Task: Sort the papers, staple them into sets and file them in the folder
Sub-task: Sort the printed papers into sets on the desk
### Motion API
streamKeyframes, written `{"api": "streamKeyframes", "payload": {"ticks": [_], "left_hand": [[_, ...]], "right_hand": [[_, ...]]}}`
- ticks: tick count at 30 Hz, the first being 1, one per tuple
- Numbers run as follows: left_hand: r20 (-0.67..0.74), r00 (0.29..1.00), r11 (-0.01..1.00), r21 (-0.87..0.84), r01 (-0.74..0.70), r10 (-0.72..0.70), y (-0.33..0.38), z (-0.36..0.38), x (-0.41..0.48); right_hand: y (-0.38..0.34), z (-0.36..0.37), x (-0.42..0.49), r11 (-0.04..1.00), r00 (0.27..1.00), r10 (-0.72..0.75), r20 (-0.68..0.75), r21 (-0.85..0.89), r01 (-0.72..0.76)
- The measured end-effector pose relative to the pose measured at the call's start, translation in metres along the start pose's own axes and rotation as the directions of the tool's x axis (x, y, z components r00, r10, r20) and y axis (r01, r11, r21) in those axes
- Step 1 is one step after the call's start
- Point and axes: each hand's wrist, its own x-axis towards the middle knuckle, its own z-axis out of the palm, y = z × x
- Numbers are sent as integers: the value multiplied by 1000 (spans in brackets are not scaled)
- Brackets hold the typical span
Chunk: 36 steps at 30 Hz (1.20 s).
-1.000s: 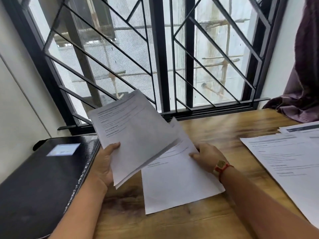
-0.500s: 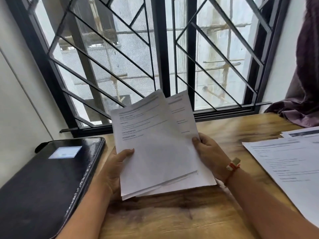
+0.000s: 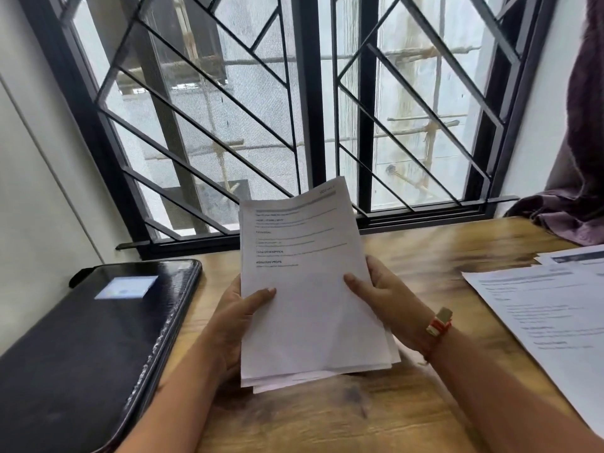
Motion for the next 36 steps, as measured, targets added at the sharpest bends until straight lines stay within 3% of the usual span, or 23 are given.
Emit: {"api": "streamKeyframes", "payload": {"ticks": [4,9,15,19,27,31,36], "left_hand": [[-12,997,996,-48,-70,70,0,4,0],[37,995,996,-17,-91,91,4,9,-1],[115,984,990,-16,-137,138,8,9,-4],[115,982,989,-8,-146,146,5,8,-3],[97,983,982,91,-163,154,-3,12,-2],[98,982,978,115,-174,163,-2,12,-3],[54,992,987,109,-120,115,-9,10,1]], "right_hand": [[6,-1,3,997,997,-47,-68,-58,43],[0,0,4,966,950,-244,-194,-128,222],[-14,1,-2,923,896,-385,-221,-113,369],[-13,-2,-2,890,886,-406,-223,-317,328],[5,-6,7,791,852,-462,-246,-549,270],[2,-4,6,772,818,-505,-275,-568,286],[7,-3,7,751,852,-464,-242,-617,234]]}}
